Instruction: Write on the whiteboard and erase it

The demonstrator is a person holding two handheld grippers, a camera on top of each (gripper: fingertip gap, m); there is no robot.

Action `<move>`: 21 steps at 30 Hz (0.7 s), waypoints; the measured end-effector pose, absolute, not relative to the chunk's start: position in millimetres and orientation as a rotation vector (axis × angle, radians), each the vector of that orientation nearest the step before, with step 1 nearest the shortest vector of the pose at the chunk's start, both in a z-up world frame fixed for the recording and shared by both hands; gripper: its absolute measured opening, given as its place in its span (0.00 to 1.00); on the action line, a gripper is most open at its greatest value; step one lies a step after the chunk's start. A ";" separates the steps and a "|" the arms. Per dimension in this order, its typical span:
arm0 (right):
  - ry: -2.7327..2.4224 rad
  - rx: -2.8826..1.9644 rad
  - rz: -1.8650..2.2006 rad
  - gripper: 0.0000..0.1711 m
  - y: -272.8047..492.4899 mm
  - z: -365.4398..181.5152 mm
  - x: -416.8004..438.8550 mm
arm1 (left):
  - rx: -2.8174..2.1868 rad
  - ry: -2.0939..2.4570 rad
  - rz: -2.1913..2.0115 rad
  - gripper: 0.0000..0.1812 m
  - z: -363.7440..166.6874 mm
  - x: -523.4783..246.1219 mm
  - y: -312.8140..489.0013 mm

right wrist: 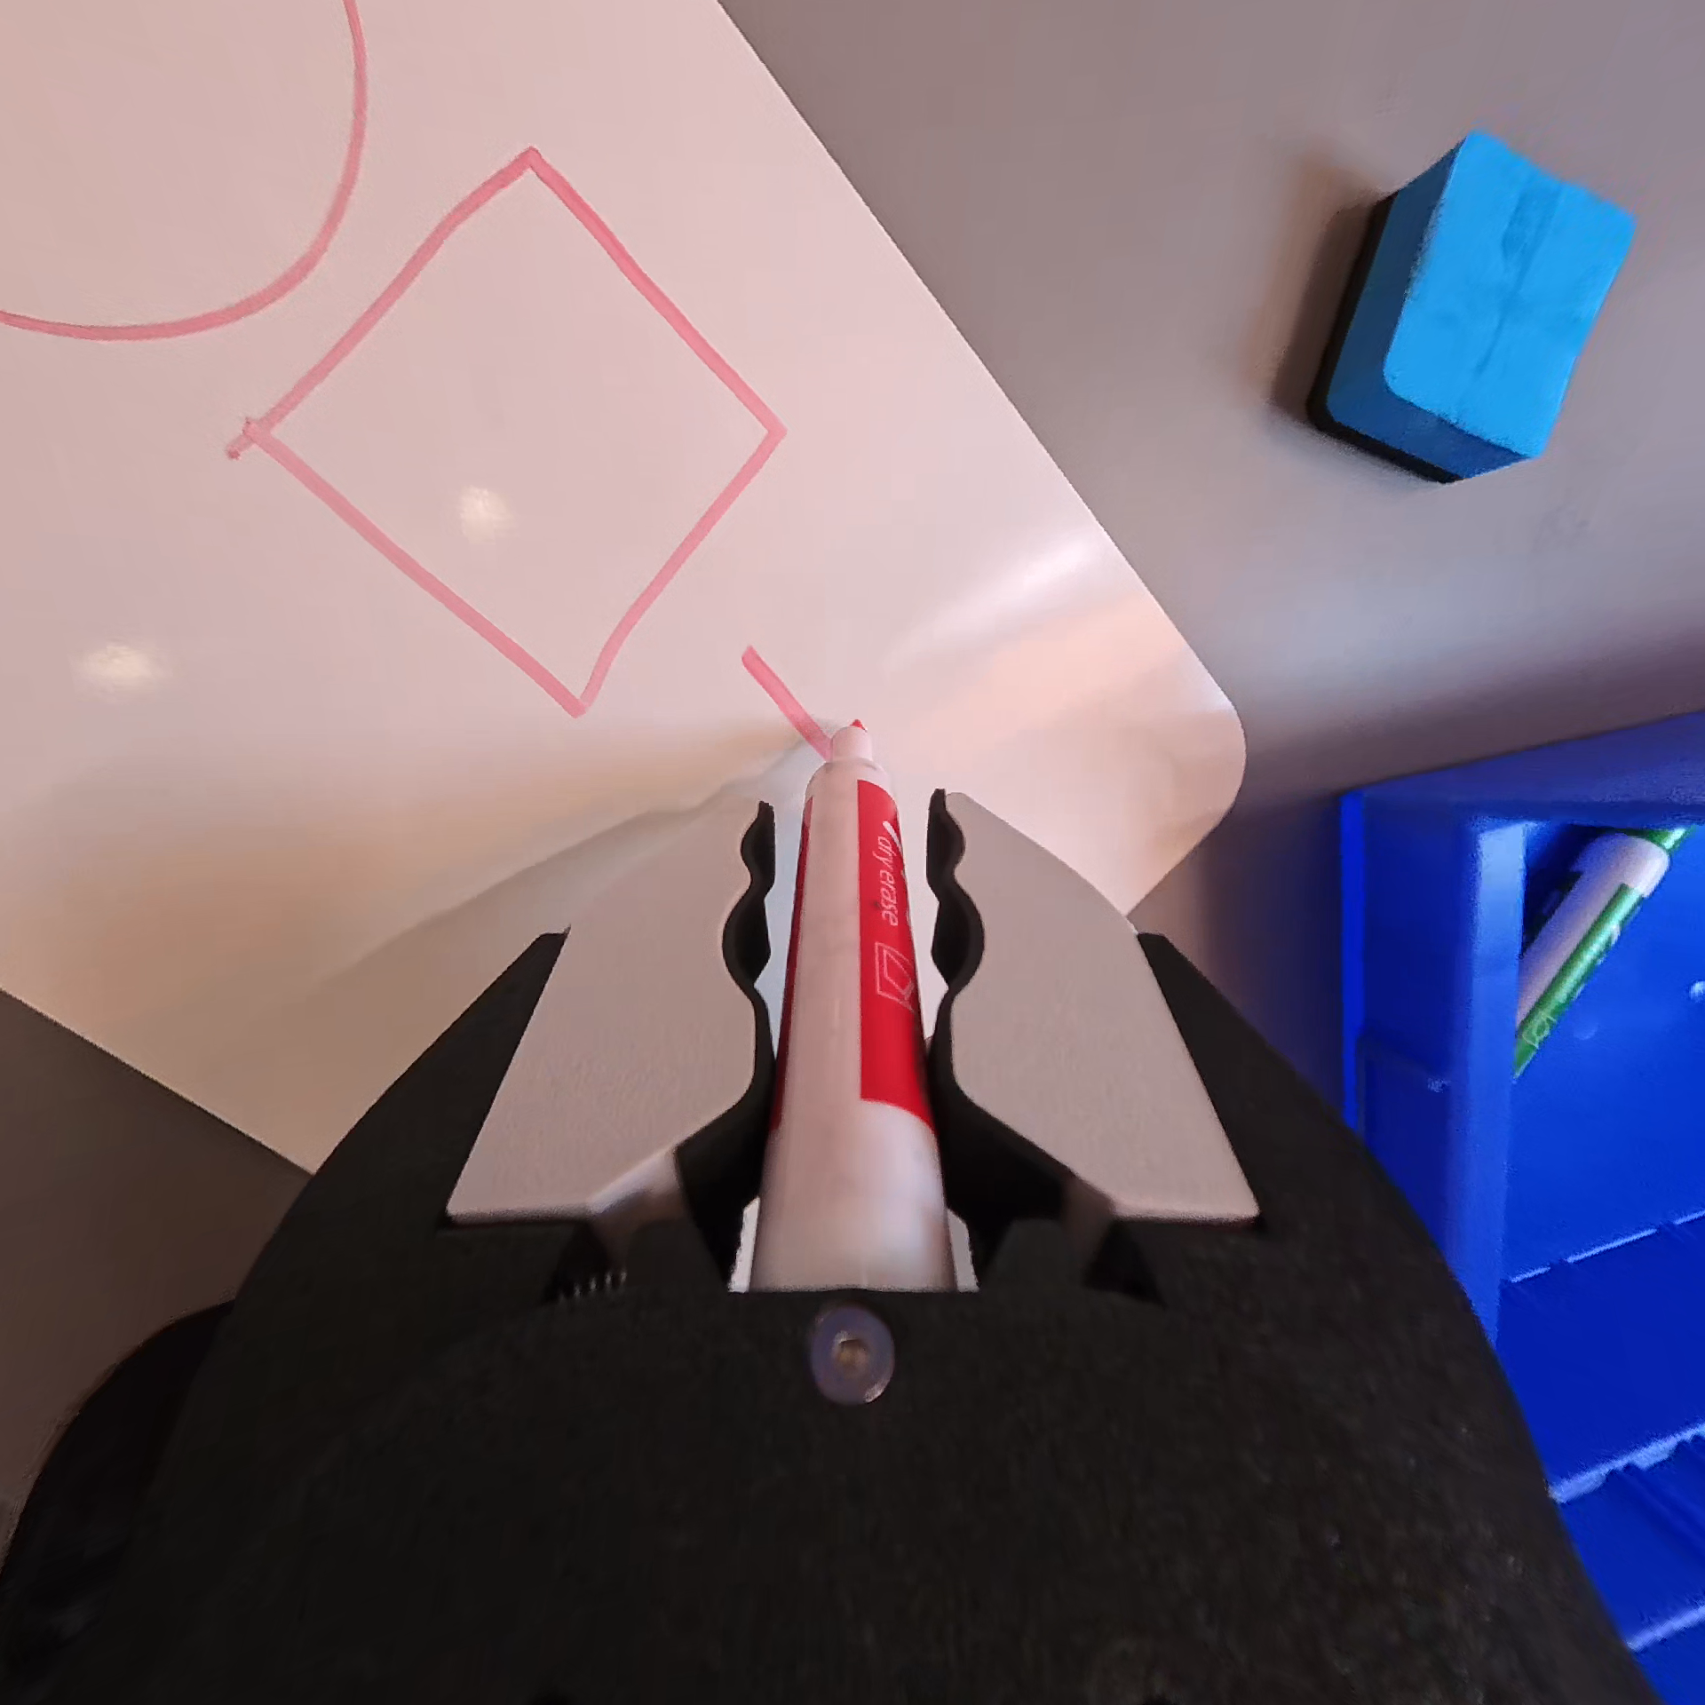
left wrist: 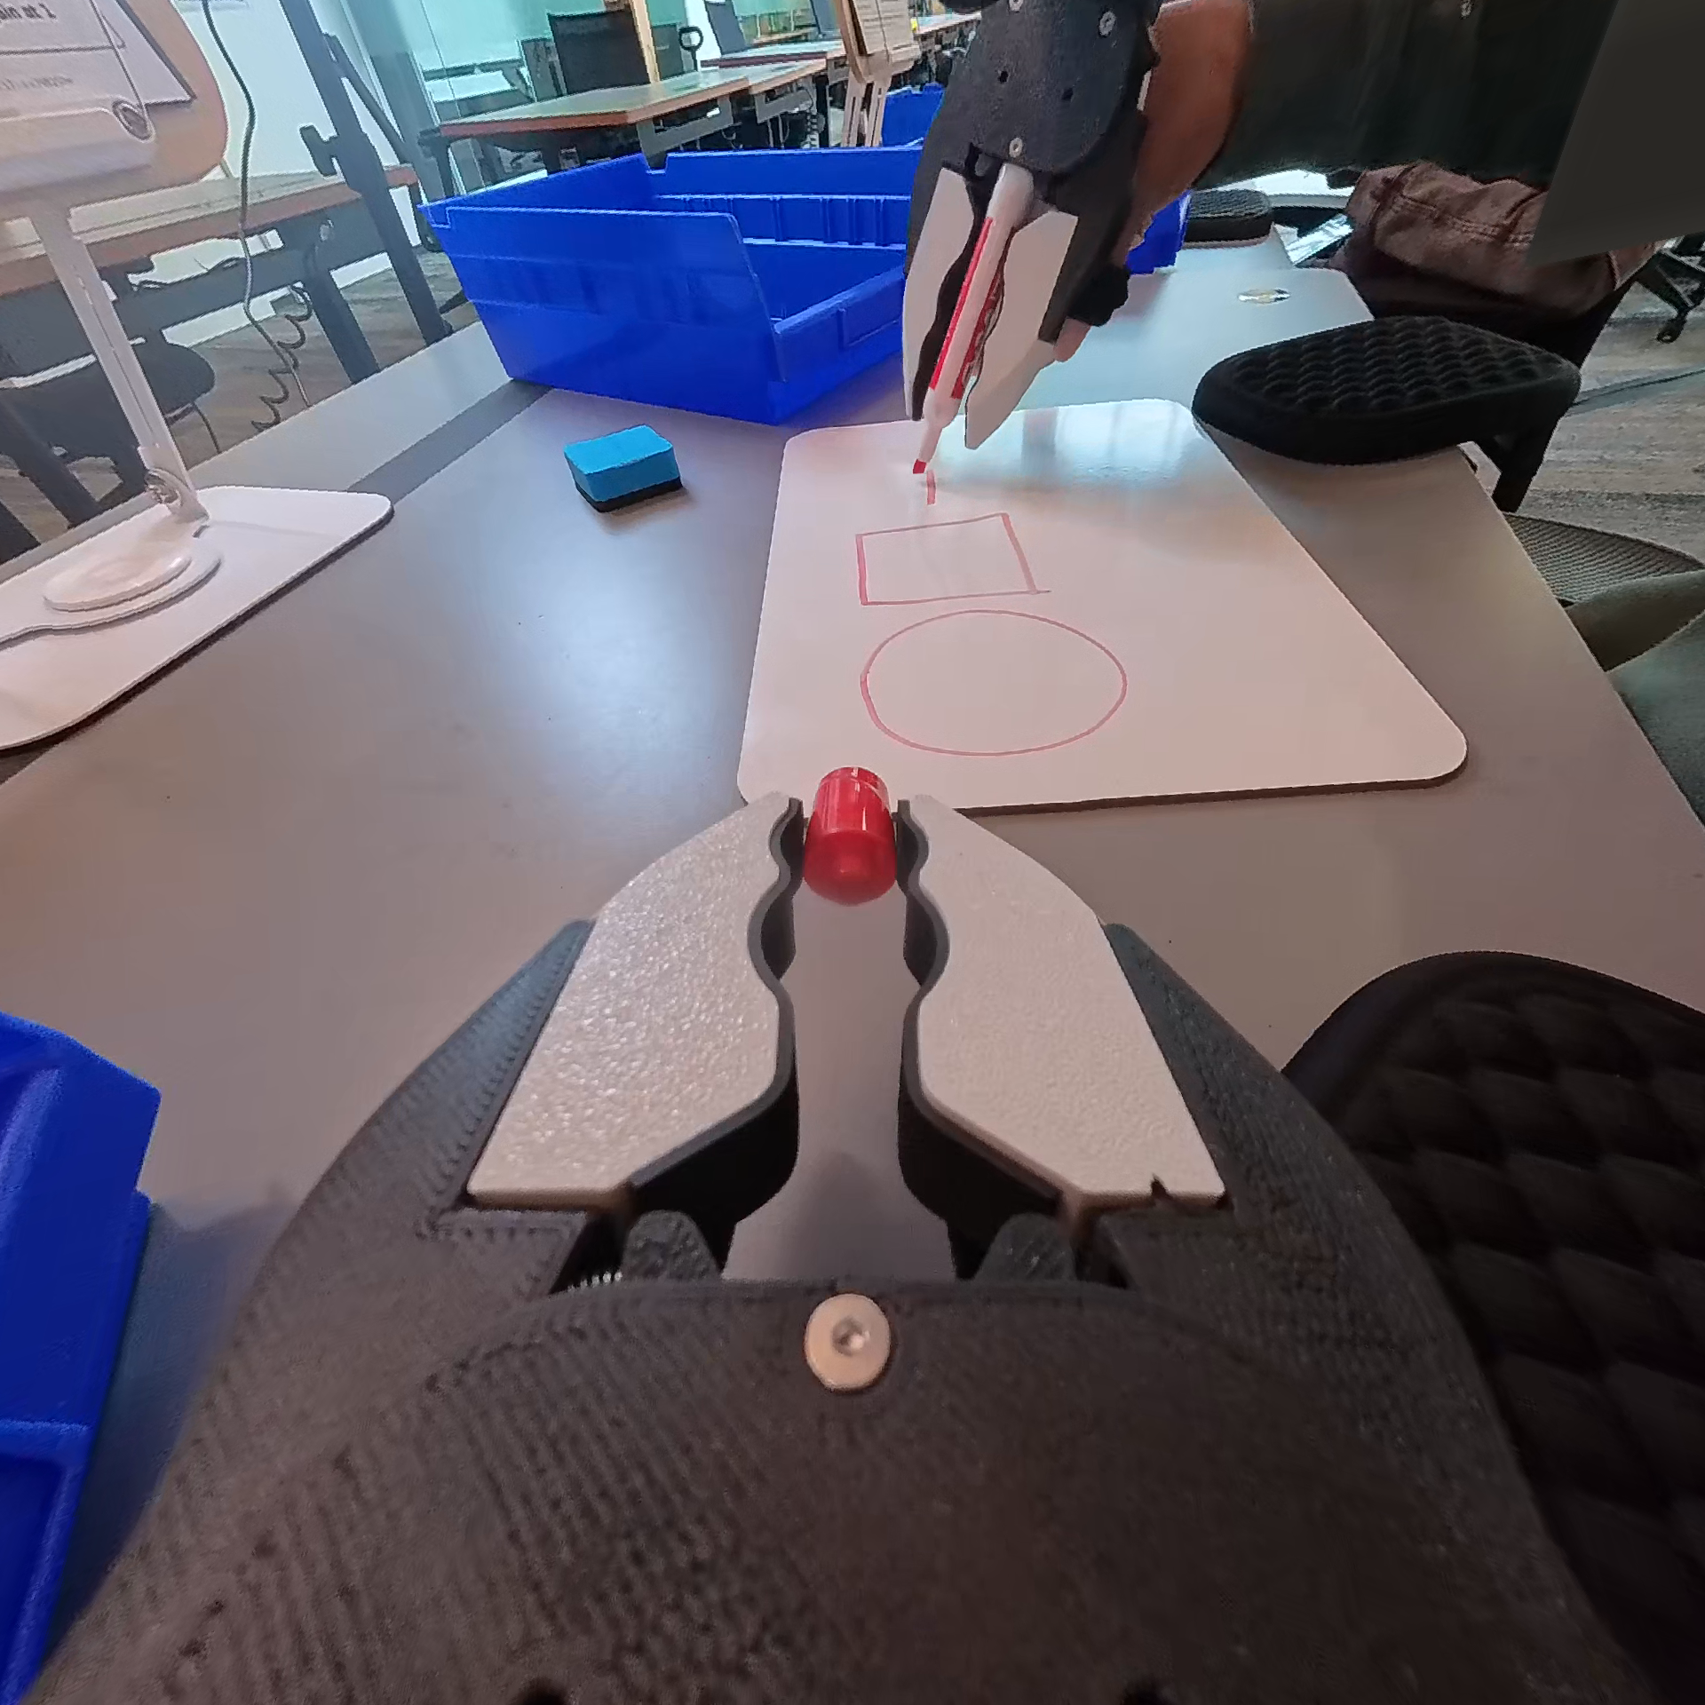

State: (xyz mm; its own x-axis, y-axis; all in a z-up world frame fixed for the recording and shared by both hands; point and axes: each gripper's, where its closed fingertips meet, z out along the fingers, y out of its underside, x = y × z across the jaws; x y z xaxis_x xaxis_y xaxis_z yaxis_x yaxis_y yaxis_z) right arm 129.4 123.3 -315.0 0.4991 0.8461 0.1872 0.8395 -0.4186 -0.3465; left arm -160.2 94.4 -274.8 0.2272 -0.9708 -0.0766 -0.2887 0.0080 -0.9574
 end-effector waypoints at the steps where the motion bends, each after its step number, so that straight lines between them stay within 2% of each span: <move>1: -1.403 -2.352 0.021 0.19 124.0 -316.2 128.4 | -1.487 1.252 -0.846 0.11 -274.9 -160.2 94.3; 21: -1.447 -2.372 0.005 0.19 105.2 -319.9 137.0 | -1.489 1.256 -0.845 0.11 -275.6 -160.2 94.0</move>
